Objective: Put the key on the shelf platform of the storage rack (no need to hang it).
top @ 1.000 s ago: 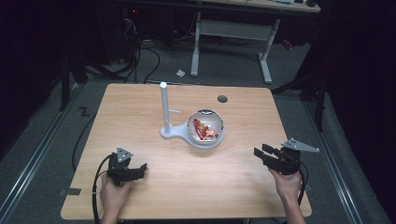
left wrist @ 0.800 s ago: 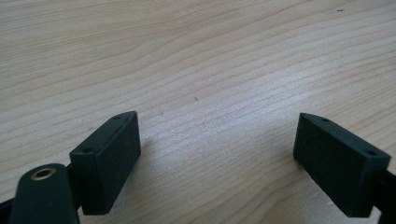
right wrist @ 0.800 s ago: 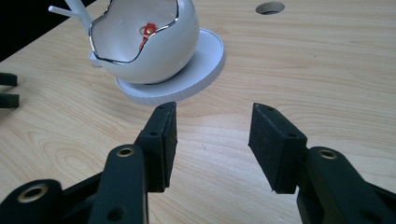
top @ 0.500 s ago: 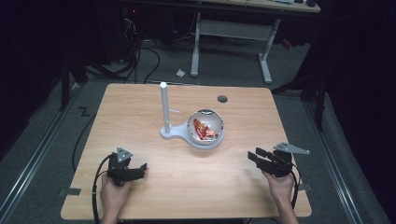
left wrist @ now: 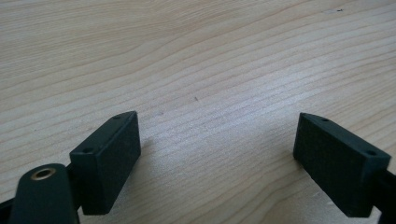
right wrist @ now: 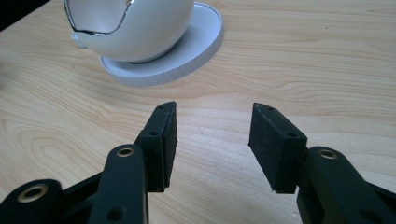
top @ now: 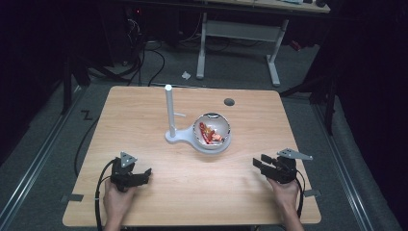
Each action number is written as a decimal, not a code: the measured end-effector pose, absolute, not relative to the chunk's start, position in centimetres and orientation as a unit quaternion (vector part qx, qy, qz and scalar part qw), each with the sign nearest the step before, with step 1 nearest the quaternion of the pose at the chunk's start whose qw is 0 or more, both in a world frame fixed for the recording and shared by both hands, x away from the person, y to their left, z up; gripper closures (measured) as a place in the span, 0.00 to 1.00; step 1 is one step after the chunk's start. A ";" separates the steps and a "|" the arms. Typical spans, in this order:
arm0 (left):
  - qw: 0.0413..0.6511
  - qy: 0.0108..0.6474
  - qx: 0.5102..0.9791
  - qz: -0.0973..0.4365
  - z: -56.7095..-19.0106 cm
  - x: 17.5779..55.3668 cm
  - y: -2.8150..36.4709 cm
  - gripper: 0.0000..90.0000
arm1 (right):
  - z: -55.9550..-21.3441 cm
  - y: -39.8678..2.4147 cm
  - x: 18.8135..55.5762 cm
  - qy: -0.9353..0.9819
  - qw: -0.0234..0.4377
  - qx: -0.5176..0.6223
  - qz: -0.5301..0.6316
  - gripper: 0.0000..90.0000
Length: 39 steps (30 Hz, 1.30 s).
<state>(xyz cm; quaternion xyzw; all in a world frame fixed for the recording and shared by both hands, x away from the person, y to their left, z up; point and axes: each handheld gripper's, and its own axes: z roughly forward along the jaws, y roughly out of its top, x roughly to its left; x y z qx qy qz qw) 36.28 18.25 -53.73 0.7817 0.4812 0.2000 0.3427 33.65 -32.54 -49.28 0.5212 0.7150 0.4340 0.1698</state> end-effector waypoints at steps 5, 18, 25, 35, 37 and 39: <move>0.343 0.481 0.782 0.200 -53.7 36.3 18.2 0.17 | -50.2 -32.6 34.0 0.721 0.174 0.525 0.418 0.57; 0.343 0.481 0.782 0.200 -53.7 36.3 18.3 0.17 | -51.9 -31.9 34.8 0.732 0.196 0.532 0.378 0.53; 0.343 0.481 0.782 0.200 -53.7 36.3 18.3 0.17 | -52.6 -31.5 35.1 0.734 0.194 0.536 0.370 0.54; 0.343 0.481 0.782 0.200 -53.7 36.3 18.3 0.17 | -53.0 -30.7 35.2 0.745 0.205 0.529 0.350 0.51; 0.343 0.481 0.782 0.200 -53.7 36.3 18.3 0.17 | -53.0 -30.6 35.2 0.750 0.212 0.522 0.346 0.50; 0.343 0.481 0.782 0.200 -53.7 36.3 18.2 0.17 | -53.0 -30.2 35.1 0.757 0.221 0.517 0.333 0.48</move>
